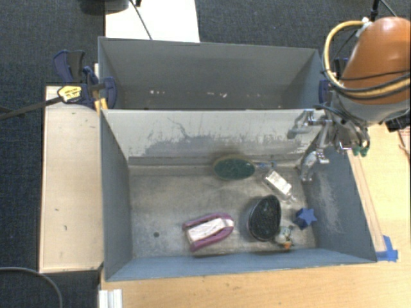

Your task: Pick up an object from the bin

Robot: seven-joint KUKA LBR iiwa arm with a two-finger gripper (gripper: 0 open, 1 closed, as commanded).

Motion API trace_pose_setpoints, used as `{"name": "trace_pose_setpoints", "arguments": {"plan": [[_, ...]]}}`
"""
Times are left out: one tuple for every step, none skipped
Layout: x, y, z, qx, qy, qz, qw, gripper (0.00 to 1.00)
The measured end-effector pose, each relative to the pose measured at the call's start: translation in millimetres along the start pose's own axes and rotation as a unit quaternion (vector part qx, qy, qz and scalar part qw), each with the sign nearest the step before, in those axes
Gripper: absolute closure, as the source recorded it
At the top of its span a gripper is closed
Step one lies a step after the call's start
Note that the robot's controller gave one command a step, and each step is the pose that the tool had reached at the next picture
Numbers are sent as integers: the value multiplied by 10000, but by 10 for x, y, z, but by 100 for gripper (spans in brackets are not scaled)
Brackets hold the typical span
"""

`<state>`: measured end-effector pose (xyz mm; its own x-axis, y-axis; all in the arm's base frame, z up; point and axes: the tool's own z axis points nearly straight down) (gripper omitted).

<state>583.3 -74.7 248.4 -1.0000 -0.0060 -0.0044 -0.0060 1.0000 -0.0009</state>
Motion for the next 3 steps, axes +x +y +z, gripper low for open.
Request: {"name": "trace_pose_setpoints", "arguments": {"plan": [[526,563,928,-8,39,1336,9910,0],[750,225,1517,-33,-28,2005,9797,0],[794,196,1553,-50,2,2475,9689,0]]}}
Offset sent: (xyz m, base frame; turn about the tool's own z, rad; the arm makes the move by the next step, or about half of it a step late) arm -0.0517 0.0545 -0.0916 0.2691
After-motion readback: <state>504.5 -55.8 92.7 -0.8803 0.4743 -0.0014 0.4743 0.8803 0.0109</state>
